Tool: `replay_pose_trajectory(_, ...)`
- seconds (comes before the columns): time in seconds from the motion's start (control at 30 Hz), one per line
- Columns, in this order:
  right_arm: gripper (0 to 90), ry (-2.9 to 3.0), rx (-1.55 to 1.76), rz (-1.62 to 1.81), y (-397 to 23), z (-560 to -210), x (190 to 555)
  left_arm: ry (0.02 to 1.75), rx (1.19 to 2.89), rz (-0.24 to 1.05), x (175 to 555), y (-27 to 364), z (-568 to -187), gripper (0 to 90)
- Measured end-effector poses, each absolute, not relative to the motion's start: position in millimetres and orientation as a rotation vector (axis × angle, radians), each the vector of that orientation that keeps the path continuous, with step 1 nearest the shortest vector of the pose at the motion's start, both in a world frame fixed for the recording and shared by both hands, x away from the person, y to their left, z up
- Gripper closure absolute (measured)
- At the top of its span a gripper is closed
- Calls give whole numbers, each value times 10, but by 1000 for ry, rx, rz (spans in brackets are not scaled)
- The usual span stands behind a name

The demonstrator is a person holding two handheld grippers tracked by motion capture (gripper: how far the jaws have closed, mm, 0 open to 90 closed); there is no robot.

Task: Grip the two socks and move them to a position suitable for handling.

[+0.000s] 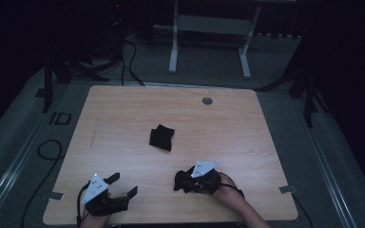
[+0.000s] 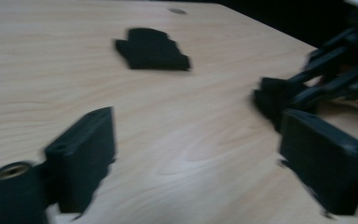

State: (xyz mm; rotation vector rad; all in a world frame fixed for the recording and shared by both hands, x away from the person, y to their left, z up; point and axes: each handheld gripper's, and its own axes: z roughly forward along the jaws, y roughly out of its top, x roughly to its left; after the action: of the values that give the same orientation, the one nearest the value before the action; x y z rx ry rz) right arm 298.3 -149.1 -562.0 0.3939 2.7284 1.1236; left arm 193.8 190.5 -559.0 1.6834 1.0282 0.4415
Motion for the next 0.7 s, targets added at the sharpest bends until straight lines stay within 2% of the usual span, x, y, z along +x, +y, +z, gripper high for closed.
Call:
replay_pose_trajectory(0.03, 712, 2727, 414, 1146, -1498, -5627, 2981, 1017, 1701, 416, 1948, 1864, -5598, 146)
replay_pose_trajectory(0.07, 629, 2746, 422, 1156, -1503, -5624, 2990, 985, 1729, 386, 1955, 1781, -5606, 211)
replay_pose_trajectory(0.1, 629, 2746, 422, 1156, -1503, -5624, 2990, 985, 1729, 386, 1955, 1781, -5606, 246)
replay_pose_trajectory(0.13, 629, 2755, 426, 1157, -1501, -5625, 2987, 985, 1729, 386, 1955, 1781, -5606, 246)
replay_pose_trajectory(0.17, 501, 2756, 415, 1150, -1496, -5612, 2959, 962, 1759, 362, 1969, 1695, -5600, 250)
replay_pose_trajectory(0.2, 501, 2756, 415, 1150, -1496, -5612, 2959, 958, 1765, 346, 1980, 1661, -5596, 250)
replay_pose_trajectory(0.3, 403, 2746, 402, 1148, -1516, -5525, 2921, 940, 1778, 302, 2036, 1568, -5577, 250)
replay_pose_trajectory(0.33, 403, 2746, 402, 1148, -1516, -5525, 2921, 940, 1778, 302, 2036, 1568, -5577, 250)
replay_pose_trajectory(0.4, 342, 2686, 440, 1229, -1644, -5292, 2897, 878, 1796, 259, 2147, 1465, -5527, 249)
replay_pose_trajectory(0.43, 343, 2646, 460, 1239, -1703, -5233, 2901, 869, 1806, 250, 2185, 1433, -5511, 253)
replay_pose_trajectory(0.53, 366, 2573, 619, 1250, -1919, -5161, 2955, 864, 1857, 240, 2307, 1326, -5499, 348)
replay_pose_trajectory(0.7, 429, 2583, 718, 1194, -2168, -5339, 2981, 881, 1920, 130, 2402, 1120, -5585, 354)
